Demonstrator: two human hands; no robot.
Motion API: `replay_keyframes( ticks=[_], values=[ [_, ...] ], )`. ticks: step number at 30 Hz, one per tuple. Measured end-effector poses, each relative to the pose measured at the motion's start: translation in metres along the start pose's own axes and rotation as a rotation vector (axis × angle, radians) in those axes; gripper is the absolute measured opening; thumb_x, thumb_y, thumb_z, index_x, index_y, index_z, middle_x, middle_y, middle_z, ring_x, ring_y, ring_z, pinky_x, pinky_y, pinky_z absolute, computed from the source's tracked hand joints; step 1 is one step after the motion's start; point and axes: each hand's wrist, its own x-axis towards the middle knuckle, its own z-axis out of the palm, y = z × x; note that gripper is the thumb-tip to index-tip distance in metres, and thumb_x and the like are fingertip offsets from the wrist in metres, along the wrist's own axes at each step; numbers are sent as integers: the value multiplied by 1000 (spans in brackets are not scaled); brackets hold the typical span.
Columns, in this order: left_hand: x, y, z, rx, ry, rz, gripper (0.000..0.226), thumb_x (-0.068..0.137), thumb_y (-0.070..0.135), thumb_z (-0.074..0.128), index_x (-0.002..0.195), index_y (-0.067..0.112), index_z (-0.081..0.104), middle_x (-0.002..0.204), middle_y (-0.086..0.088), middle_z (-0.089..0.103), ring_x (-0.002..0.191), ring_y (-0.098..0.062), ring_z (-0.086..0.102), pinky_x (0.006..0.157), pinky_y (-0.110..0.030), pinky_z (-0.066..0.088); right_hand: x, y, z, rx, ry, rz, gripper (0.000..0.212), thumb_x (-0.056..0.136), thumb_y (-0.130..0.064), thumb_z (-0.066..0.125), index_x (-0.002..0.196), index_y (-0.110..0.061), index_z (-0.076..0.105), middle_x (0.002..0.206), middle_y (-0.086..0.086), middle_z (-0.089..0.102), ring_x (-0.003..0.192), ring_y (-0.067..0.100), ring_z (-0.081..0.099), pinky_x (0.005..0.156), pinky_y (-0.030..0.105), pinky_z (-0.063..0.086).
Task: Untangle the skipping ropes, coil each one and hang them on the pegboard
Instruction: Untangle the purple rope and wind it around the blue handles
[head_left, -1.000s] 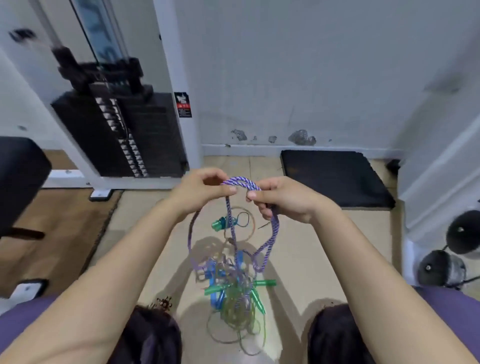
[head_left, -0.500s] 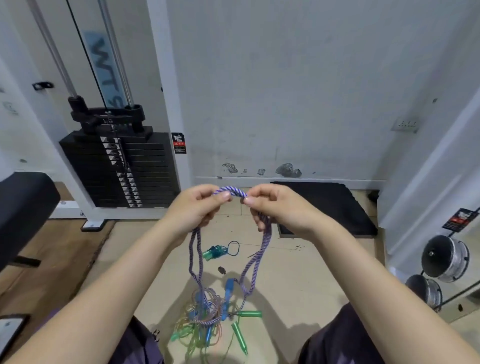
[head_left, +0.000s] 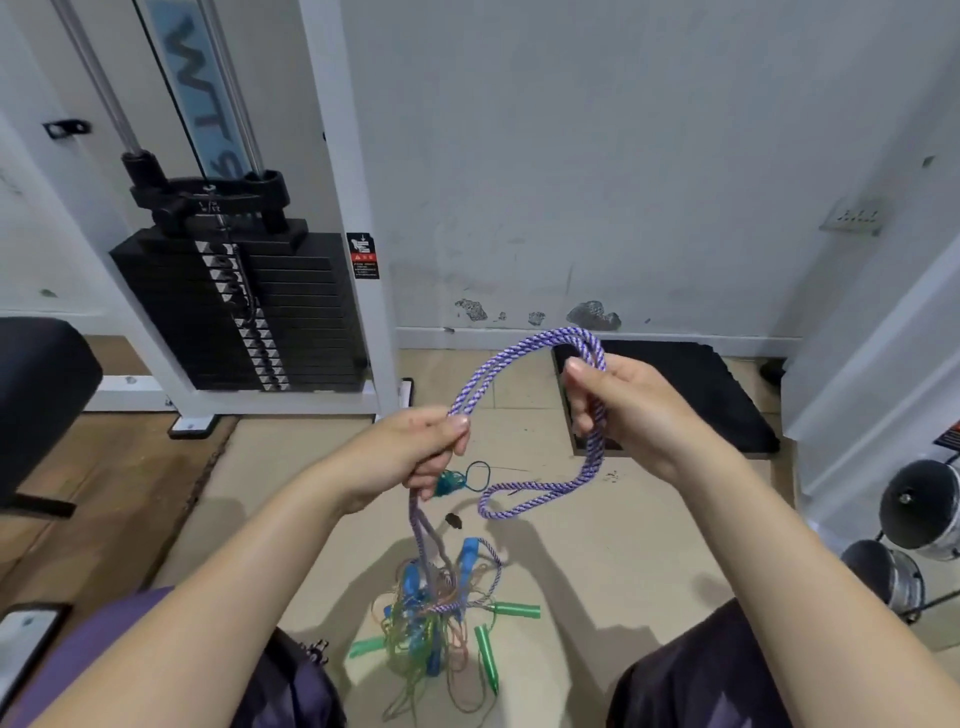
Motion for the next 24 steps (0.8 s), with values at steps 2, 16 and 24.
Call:
replay_keyframes(
  ticks=[2, 16, 24],
  values=[
    [1, 3, 1, -192, 9, 58, 31, 101, 40, 50, 78, 19, 56, 51, 5, 25, 42, -9, 19, 41, -18, 27, -2, 5, 8, -76, -56, 31, 26, 83, -36, 73, 87, -13, 62, 61, 2, 52, 51, 19, 49, 61, 32, 46],
    [6, -3, 10, -91, 7, -6, 24, 82, 12, 56, 105, 12, 49, 63, -4, 55, 55, -18, 46, 58, -28, 36, -9, 17, 45, -593, -345, 63, 27, 92, -38, 65, 77, -16, 66, 57, -3, 41, 55, 15, 34, 51, 27, 29],
    [-2, -10, -15, 421, -195, -174, 25, 103, 17, 51, 91, 2, 66, 82, -12, 71, 84, -24, 67, 98, -40, 49, -5, 9, 28, -247, -138, -54, 29, 99, -28, 53, 77, -12, 62, 59, 3, 49, 51, 17, 44, 55, 23, 39]
  ],
)
